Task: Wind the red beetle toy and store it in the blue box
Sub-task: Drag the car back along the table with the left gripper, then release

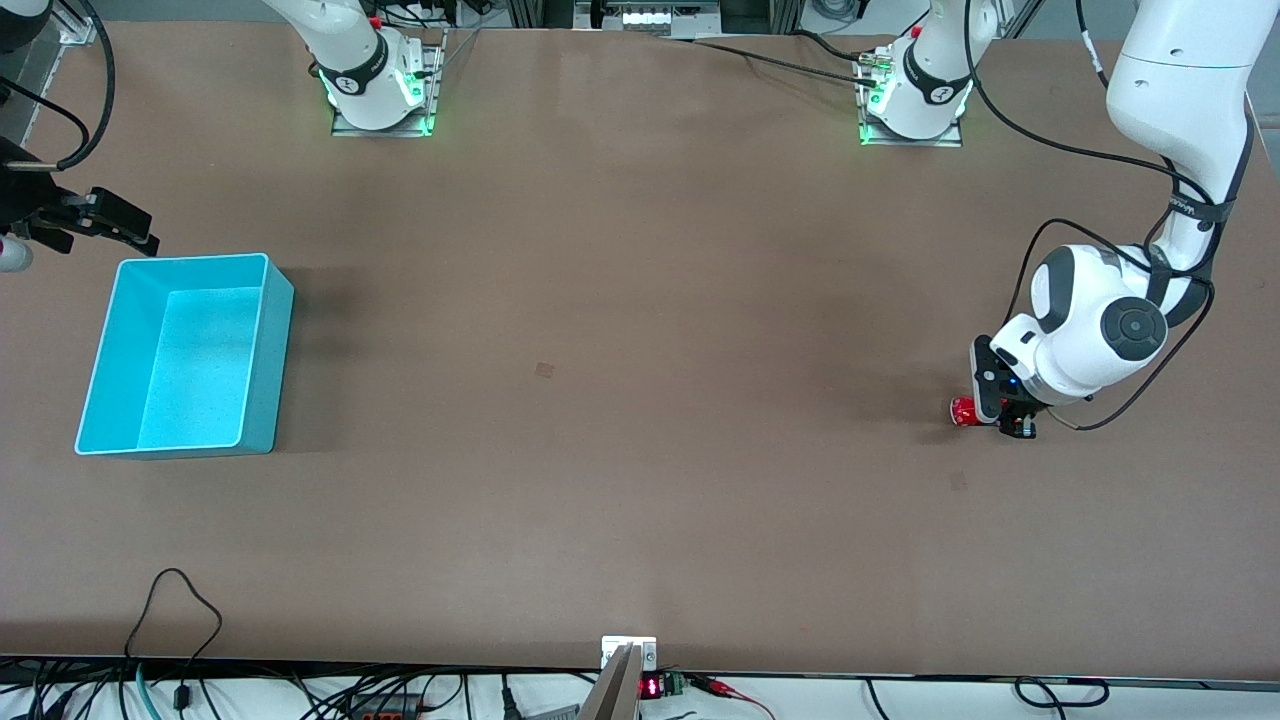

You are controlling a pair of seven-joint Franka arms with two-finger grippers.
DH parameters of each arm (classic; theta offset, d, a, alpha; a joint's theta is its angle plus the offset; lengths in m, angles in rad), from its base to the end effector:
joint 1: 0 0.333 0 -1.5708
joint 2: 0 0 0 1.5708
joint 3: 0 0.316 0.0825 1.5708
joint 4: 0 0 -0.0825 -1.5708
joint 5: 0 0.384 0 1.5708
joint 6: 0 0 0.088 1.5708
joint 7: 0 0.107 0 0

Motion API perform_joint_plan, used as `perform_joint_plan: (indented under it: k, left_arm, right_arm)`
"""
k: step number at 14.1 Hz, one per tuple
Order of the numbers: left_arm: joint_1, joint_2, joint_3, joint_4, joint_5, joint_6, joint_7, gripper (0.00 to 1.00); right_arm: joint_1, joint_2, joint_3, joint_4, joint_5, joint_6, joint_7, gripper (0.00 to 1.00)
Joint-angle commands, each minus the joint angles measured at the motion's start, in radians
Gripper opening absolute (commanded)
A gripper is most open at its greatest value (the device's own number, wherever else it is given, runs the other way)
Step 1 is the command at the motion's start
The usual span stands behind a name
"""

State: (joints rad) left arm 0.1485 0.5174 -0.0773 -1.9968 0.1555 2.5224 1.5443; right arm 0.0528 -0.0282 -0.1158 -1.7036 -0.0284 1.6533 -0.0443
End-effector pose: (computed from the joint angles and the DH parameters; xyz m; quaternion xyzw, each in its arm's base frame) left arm 0.6077 0.0429 0.1990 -0.7004 0.7133 0.0150 0.0224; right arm 0.5484 -0.0382 0.5842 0.9998 -0.0080 -0.0118 0.0119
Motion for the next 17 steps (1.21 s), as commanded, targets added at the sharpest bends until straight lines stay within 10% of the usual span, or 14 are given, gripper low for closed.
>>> perform_joint_plan:
  k: [1, 17]
  left_arm:
    - [0.025, 0.023, -0.006, 0.016, 0.016, -0.004, 0.02, 0.11]
    - [0.256, 0.087, -0.009, 0.102, 0.013, -0.002, 0.284, 0.18]
  right_arm:
    - [0.001, 0.002, 0.001, 0.009, 0.002, 0.002, -0.013, 1.0]
    - [0.009, 0.013, -0.001, 0.027, 0.01, 0.017, 0.004, 1.0]
